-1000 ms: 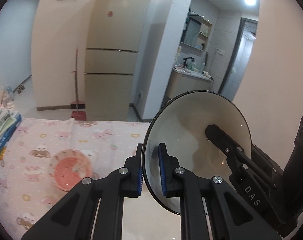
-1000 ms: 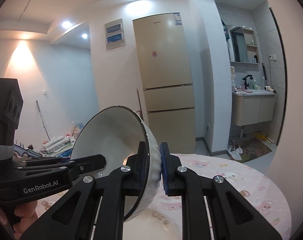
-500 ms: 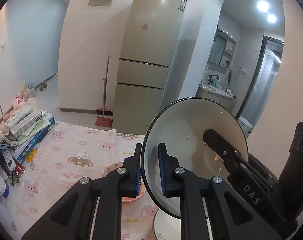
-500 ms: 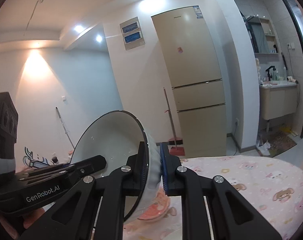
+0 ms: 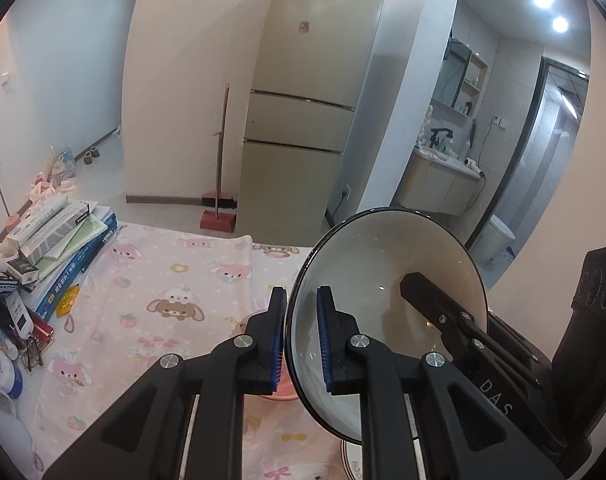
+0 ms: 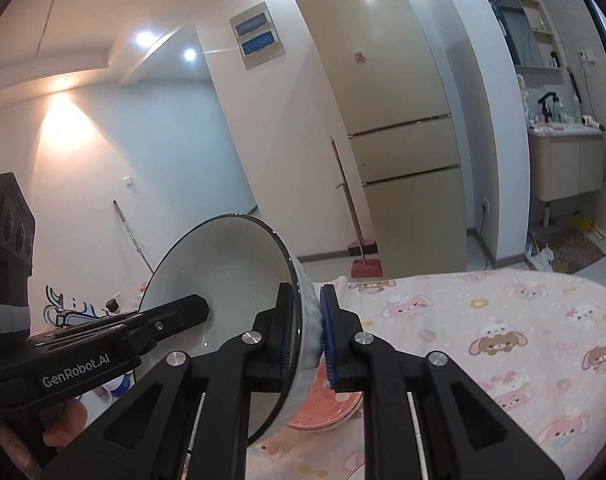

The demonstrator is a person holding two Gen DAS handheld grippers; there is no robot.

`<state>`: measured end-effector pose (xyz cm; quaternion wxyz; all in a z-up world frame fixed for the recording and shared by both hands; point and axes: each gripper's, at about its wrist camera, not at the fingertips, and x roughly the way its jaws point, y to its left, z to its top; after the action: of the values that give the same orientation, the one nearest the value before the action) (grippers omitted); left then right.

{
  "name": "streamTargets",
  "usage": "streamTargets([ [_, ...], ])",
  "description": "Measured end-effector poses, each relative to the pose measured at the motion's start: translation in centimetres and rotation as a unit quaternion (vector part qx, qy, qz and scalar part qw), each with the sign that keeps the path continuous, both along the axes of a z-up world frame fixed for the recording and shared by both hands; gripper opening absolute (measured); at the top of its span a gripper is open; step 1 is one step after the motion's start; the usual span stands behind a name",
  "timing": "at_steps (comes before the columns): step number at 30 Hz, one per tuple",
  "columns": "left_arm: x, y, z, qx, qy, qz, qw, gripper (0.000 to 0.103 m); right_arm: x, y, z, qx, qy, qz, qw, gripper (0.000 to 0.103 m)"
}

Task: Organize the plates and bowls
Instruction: 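Carry the white bowl with both tools over the nested pink bowls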

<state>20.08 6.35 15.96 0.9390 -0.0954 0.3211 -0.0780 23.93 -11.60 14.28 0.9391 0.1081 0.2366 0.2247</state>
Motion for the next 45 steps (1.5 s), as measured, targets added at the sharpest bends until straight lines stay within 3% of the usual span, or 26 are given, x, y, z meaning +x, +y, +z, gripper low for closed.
streamTargets([
  [7, 1.8, 0.5, -1.6, 0.012, 0.035, 0.004, 0.9993, 0.015, 1.0, 0.7, -1.7, -0.004, 0.033, -0.002, 0.999, 0.013],
  [11, 3.0, 1.0, -2.7, 0.018, 0.056, 0.009, 0.9982, 0.015, 2.4, 1.5, -3.5, -0.001, 0.076, 0.007, 0.997, 0.013],
  [20, 6.4, 1.2, -6.9, 0.028, 0.121, 0.005, 0.9922, 0.015, 4.6, 1.8, -6.9, -0.003, 0.138, -0.001, 0.990, 0.014],
  [26, 7.1, 0.7, -8.2, 0.048, 0.135, 0.010, 0.9896, 0.015, 5.7, 1.8, -8.7, 0.008, 0.174, 0.004, 0.985, 0.016],
  [45, 9.2, 1.5, -11.0, 0.051, 0.174, 0.023, 0.9831, 0.016, 6.6, 3.0, -11.1, -0.016, 0.204, 0.006, 0.979, 0.016],
])
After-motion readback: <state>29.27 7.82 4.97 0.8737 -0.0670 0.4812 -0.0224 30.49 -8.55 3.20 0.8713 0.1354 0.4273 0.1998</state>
